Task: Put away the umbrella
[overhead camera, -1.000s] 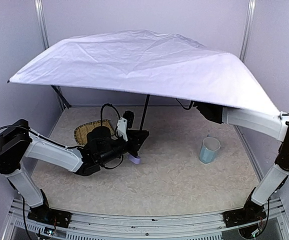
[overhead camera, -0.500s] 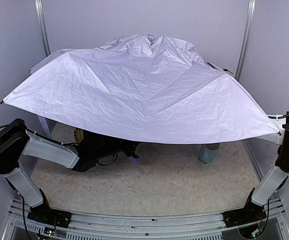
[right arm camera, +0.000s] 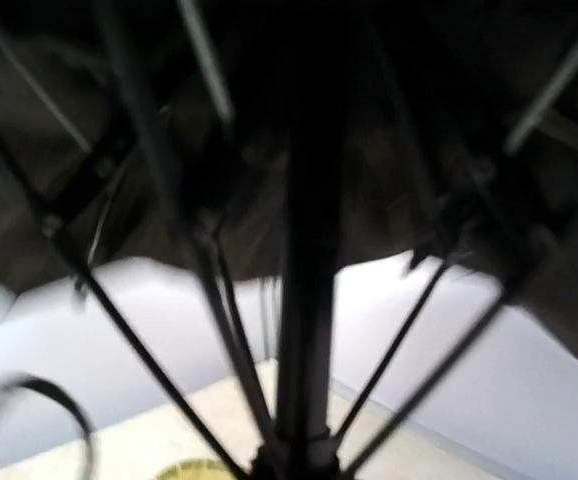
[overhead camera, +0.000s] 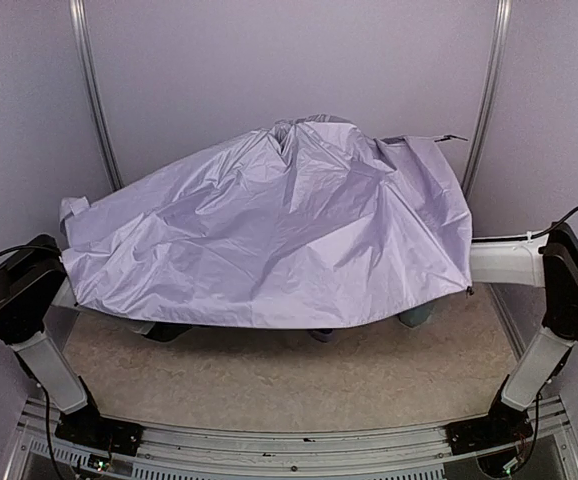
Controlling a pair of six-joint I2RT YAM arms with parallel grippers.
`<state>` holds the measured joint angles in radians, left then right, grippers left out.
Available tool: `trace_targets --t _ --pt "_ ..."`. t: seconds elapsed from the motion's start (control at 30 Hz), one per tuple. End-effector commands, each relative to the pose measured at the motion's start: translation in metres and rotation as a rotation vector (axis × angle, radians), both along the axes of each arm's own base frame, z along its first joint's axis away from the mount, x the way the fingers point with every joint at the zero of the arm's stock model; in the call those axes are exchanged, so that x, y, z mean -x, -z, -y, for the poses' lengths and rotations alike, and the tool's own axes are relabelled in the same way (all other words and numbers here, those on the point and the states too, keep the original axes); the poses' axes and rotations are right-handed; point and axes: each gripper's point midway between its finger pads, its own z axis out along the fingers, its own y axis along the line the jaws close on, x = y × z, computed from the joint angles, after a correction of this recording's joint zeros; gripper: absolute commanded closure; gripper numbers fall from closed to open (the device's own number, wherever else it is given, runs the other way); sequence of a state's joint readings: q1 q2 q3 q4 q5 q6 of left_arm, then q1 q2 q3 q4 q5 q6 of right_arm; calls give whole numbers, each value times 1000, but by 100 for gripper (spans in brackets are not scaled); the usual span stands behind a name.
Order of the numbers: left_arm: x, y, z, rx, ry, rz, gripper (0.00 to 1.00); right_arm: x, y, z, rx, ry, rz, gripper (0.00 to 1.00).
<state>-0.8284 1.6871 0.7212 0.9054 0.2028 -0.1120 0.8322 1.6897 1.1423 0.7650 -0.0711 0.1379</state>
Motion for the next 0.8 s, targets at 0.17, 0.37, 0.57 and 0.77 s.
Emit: trace_targets --t 0.17,0.37,0.57,0.77 --pt "17 10 -21 -88 -42 66 73 -30 -89 56 -245 82 163 100" --pt "18 23 -61 -156 -164 30 54 -27 -165 81 -368 84 327 100" --pt "-31 43 -150 -86 -556 -172 44 -14 -225 135 -427 149 467 100" --pt "-81 57 -309 263 -1079 -487 41 -6 -224 143 -296 194 511 100"
